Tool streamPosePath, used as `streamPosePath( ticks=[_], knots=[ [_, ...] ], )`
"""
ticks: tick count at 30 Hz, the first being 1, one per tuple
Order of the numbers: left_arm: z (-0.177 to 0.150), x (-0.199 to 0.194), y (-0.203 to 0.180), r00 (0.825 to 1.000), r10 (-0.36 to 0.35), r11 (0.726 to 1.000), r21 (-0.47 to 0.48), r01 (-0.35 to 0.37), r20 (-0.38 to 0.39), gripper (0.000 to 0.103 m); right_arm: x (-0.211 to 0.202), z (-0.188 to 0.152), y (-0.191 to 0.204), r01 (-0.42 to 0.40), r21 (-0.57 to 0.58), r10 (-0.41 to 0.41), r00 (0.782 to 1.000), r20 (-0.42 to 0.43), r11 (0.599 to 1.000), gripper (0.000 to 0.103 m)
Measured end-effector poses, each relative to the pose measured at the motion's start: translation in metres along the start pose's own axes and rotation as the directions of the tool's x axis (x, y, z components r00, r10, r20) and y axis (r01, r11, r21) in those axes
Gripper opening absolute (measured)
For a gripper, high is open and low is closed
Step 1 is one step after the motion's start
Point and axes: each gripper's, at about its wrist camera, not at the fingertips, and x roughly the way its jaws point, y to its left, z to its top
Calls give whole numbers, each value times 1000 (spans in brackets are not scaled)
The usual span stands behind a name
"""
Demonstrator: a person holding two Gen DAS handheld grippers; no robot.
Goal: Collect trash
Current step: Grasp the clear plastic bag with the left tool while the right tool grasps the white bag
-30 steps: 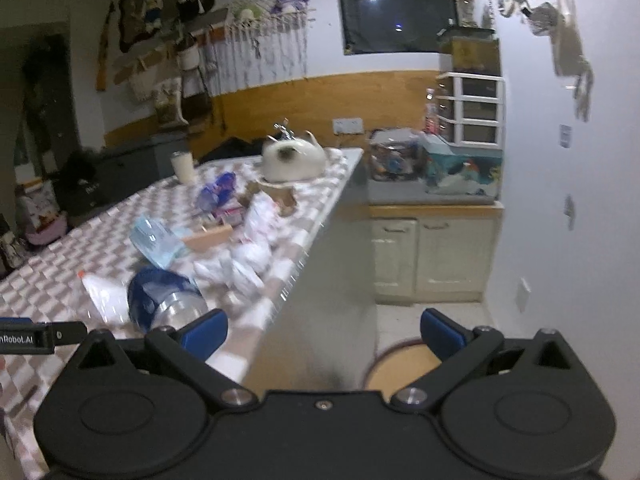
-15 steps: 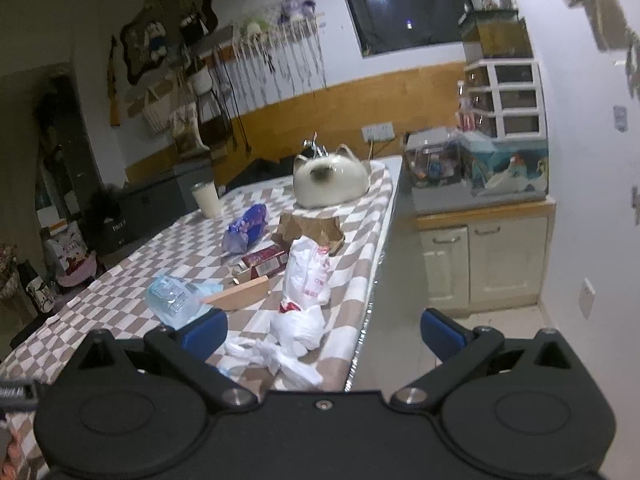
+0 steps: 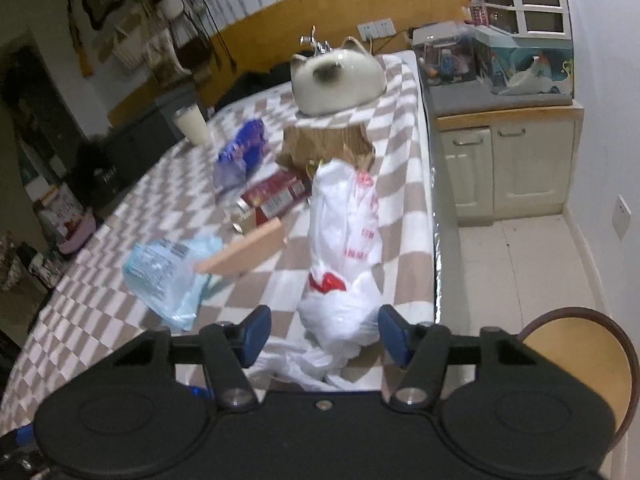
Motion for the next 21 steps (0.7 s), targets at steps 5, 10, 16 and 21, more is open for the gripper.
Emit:
streamPosePath(
  ticks=[5, 10, 16, 21],
  knots=[
    [5, 12, 6, 998, -56, 997, -55, 55, -24, 103, 12, -2, -2, 17, -21, -17, 1000, -20, 1000, 46],
    [8, 26, 14, 994, -95, 987, -131, 87, -50, 88, 15, -1, -1, 10, -65, -12, 1000, -25, 998, 46],
    [7, 32, 24, 994, -103, 977, -193, 93, -43, 69, 25, 0, -4, -22, -32, 21, 999, -40, 999, 54],
    [5, 31, 25, 989, -133, 975, -187, 118, -69, 35, 25, 2, 1, -29, -50, 26, 998, -49, 998, 43]
  ],
)
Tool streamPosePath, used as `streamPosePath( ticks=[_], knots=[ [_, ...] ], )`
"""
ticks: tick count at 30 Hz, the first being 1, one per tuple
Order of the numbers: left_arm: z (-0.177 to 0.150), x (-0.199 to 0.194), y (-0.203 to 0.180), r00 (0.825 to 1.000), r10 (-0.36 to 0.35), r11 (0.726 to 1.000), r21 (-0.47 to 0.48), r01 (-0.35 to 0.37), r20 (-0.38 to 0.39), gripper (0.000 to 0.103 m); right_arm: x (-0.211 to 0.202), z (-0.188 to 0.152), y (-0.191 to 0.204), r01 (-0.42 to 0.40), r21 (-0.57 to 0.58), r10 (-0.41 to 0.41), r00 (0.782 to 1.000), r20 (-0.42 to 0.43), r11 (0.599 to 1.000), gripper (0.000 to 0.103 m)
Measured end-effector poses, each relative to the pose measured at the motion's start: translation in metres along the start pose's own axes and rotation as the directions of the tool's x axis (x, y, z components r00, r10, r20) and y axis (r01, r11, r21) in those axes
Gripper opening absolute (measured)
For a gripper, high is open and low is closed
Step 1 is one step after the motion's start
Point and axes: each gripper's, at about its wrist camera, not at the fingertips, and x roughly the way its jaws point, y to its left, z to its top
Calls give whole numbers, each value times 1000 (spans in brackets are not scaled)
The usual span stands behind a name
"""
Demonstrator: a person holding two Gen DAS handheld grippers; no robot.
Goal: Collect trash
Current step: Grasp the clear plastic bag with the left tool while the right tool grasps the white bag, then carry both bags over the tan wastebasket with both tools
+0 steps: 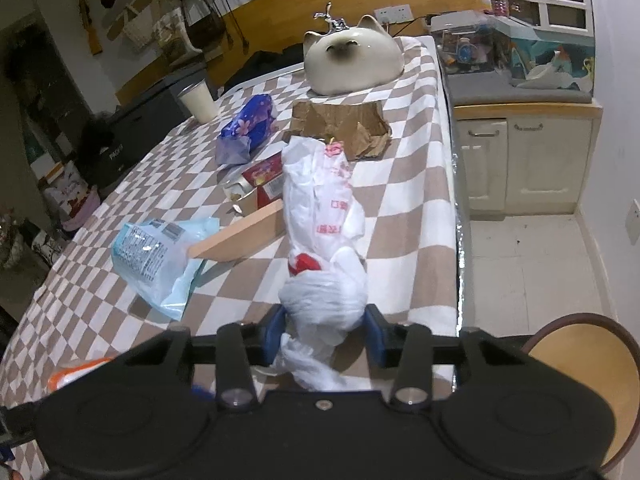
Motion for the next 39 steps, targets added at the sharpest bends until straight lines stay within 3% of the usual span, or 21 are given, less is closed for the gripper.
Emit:
streamPosePath(
  ticks=[2, 6, 12, 19, 25, 33, 39],
  knots=[
    [-3, -2, -2, 1000, -13, 1000, 15, 13, 2, 32, -2, 0, 4, -2, -32, 3, 1000, 8, 999, 42],
    [-4, -10, -6, 999, -16, 1000, 27, 16, 36, 15, -10, -1, 6, -7, -52, 9, 999, 35, 999, 41],
    [-1, -31, -17, 992, 34, 996, 82, -44, 124, 10, -35, 4, 6, -6, -83, 15, 995, 97, 997, 41],
    [-4, -58, -37, 959, 129, 967, 183, -178, 253, 8, -73, 4, 5, -19, -124, 39, 986, 161, 992, 41],
    [-10, -76, -56, 925, 165, 937, 239, -256, 343, 8, -104, -3, 3, -25, -161, 56, 979, 196, 987, 41],
    [-22, -90, -85, 906, 131, 922, 286, -260, 401, 8, -141, -21, -4, -23, -180, 62, 975, 213, 983, 41],
    [-37, -97, -116, 913, 59, 917, 340, -210, 404, 8, -170, -35, -12, -13, -174, 56, 968, 246, 985, 41]
  ],
)
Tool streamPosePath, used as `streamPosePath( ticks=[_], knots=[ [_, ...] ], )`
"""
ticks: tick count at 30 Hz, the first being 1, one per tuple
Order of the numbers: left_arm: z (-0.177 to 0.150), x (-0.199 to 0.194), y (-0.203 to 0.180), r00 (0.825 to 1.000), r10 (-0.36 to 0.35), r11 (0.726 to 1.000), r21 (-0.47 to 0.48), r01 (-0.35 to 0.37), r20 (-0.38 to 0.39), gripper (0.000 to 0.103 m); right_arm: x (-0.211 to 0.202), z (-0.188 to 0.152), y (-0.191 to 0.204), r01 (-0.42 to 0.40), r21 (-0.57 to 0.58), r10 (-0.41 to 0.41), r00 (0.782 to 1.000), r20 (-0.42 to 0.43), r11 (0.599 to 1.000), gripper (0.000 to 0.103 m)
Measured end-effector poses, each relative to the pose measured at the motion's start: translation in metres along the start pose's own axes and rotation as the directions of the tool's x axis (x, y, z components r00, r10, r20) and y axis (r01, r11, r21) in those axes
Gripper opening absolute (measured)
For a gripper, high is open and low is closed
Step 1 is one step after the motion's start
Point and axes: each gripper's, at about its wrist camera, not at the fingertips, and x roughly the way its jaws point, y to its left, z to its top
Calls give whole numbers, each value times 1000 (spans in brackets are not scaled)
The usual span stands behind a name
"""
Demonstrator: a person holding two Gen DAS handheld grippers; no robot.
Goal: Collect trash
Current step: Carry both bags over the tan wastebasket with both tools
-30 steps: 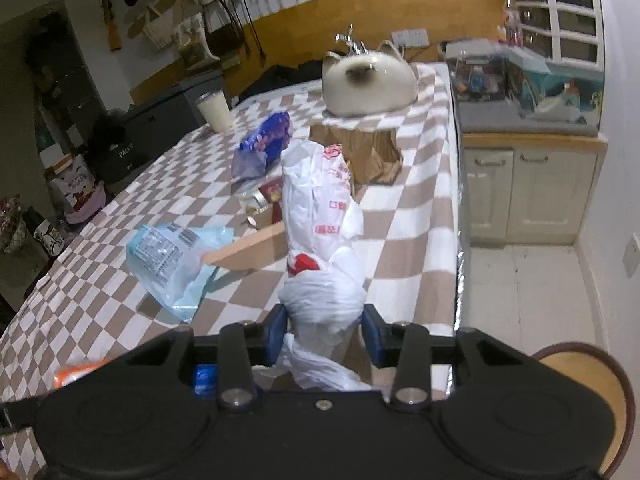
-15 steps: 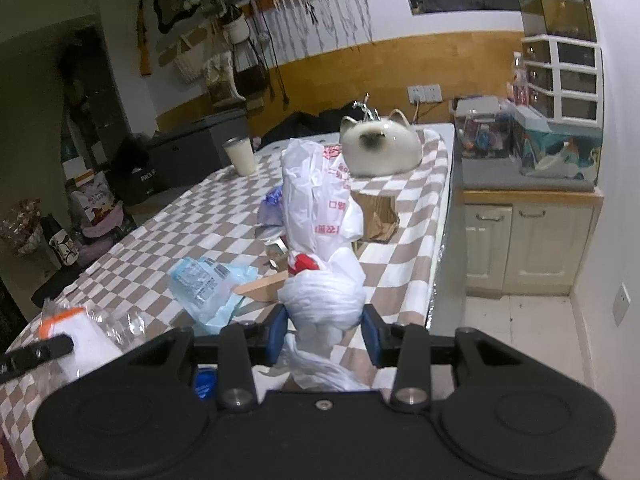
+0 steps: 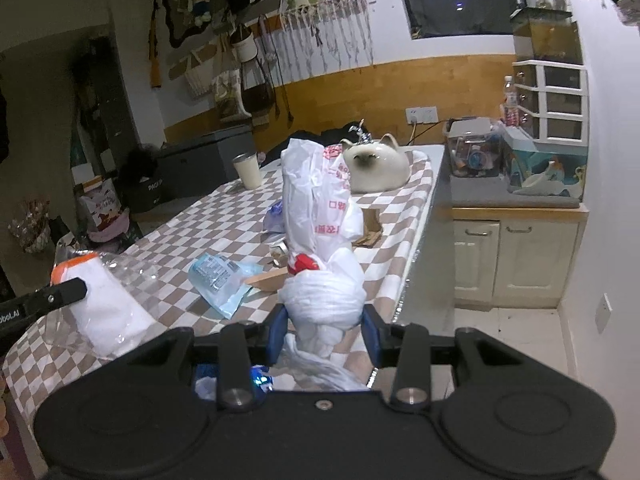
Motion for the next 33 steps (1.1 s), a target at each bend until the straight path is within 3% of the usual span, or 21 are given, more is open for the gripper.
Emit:
streamPosePath(
  ticks=[10, 21, 27, 33],
  knots=[
    [-7, -1, -70, 991, -130, 989, 75, 130, 0, 8, -52, -12, -30, 77, 32, -78, 996, 45, 997, 41],
    [-23, 23, -149, 965, -255, 956, 129, 262, -66, 8, -93, -27, -81, 188, 88, -193, 980, 53, 978, 41],
    [-29, 49, -183, 945, -303, 937, 143, 319, -121, 8, -96, -31, -104, 248, 103, -253, 967, 37, 963, 41],
    [-38, 91, -216, 914, -354, 911, 149, 385, -197, 8, -87, -36, -140, 305, 145, -309, 951, 9, 941, 41]
  ],
)
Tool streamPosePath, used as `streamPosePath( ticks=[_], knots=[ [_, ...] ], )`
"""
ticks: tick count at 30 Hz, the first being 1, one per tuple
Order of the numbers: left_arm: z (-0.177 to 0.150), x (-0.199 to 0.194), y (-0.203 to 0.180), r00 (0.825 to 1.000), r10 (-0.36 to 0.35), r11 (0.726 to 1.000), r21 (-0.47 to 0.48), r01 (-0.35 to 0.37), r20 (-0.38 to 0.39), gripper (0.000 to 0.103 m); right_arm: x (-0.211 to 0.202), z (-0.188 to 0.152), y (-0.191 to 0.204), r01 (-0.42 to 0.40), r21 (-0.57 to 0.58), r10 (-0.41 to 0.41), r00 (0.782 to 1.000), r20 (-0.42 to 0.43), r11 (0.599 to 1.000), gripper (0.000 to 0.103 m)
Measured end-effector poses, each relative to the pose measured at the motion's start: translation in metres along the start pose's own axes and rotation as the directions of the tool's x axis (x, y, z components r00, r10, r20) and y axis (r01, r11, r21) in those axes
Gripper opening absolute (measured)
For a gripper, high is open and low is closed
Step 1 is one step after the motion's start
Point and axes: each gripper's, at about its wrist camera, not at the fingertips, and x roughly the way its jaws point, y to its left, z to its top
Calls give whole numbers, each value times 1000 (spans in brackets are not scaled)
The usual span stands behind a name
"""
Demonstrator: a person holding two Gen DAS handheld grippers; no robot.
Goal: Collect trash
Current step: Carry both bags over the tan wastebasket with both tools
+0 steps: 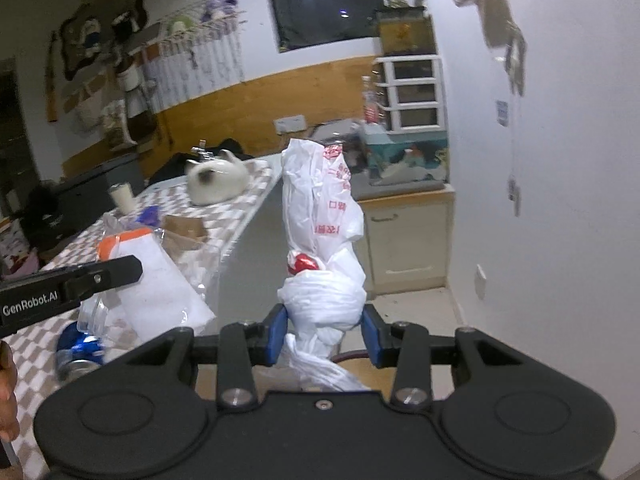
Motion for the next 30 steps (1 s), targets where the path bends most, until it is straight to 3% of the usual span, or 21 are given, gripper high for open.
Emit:
streamPosePath(
  ticks=[6, 11, 22, 30],
  knots=[
    [-7, 65, -7, 993, -44, 999, -8, 43, -112, 8, 36, -8, -33, 54, 48, -51, 997, -61, 997, 41],
    [-29, 124, -13, 971, -66, 998, 6, 69, -231, 8, 75, -26, -57, 91, 82, -77, 985, -152, 993, 41],
    [-80, 235, -5, 888, -24, 998, 43, 49, -460, 8, 166, -75, -89, 131, 136, -73, 928, -365, 982, 41],
    [-111, 279, 16, 833, 19, 1000, 28, -4, -554, 8, 225, -106, -87, 131, 173, -33, 876, -481, 976, 41]
  ],
)
